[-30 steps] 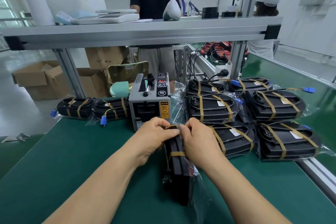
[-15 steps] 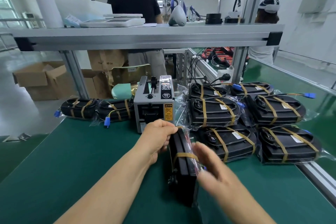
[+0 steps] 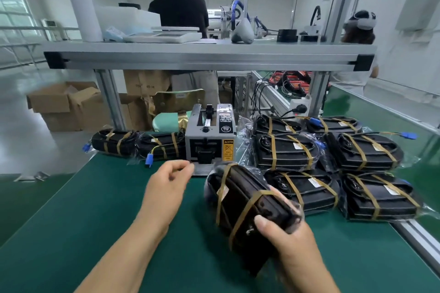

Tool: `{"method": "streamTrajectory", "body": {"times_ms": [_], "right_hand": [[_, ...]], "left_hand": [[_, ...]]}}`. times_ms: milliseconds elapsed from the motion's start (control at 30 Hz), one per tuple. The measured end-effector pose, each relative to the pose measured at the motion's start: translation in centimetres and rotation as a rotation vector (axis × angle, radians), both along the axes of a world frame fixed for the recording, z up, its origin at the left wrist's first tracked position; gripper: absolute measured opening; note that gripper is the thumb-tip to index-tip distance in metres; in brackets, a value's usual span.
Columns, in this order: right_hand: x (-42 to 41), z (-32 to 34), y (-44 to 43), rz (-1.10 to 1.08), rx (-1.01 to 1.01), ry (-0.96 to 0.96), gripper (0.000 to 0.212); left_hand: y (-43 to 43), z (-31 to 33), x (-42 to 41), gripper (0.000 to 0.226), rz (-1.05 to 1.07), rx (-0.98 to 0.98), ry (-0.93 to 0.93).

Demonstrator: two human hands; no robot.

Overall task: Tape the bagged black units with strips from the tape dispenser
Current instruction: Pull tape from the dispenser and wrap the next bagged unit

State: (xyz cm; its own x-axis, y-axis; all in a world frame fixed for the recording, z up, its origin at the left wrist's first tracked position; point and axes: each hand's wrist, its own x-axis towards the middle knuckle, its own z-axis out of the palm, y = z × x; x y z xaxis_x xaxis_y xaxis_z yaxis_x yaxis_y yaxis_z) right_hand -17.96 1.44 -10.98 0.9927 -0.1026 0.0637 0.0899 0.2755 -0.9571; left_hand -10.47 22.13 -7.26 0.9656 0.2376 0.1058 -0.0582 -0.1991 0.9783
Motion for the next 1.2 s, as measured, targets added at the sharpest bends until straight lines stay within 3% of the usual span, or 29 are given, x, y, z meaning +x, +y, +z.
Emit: {"method": "streamTrajectory", "body": {"times_ms": [100,167,233,367,433,533,567,633,767,1033,1200], "right_hand": [[1.2,1.8,0.3,0.305,0.193,0.046,0.058],[2.1,2.4,1.3,0.452,0.253,0.078,0.069],[3.1,2.7,3.2,0.551,0.27,0.108,0.076],[5.5,3.2,8.2,0.61,0.281,0.159,0.056],[6.9,3.5,10.6,0.575,0.196,0.216,0.055],[8.8,2.8,13.7,0.458,-0.008,0.329,0.078],[9.3,2.3,14.7,0.427,-0.068,0.347,0.072],[10.6,0.8,16.6,0.377,-0.128,0.356,0.04],[14.1,-1.5,19.4,0.209,-0.019,0.446,0.019],[18.1,-3.6,21.1,-0.091,0.14,0.399,0.008],[18.7,-4.1,22.3,-0.204,0.126,0.38,0.008]], "left_hand": [[4.0,-0.4,-1.2,0.029,-0.066,0.075,0.113],[5.6,-0.9,-2.1,0.053,-0.272,-0.055,0.216],[7.0,-1.3,-2.7,0.059,-0.399,-0.228,0.244],[9.7,-1.0,-2.4,0.051,-0.196,-0.432,0.172],[11.3,-1.3,-1.3,0.052,-0.041,-0.453,0.16],[13.8,-2.0,1.2,0.046,0.127,-0.485,0.213],[14.6,-2.3,2.3,0.045,0.162,-0.49,0.241],[15.7,-3.0,4.4,0.043,0.182,-0.477,0.304],[16.1,-4.7,8.1,0.035,0.128,-0.474,0.398],[15.6,-6.1,13.3,0.034,0.061,-0.459,0.4],[15.7,-6.3,14.6,0.033,0.057,-0.451,0.407]]}}
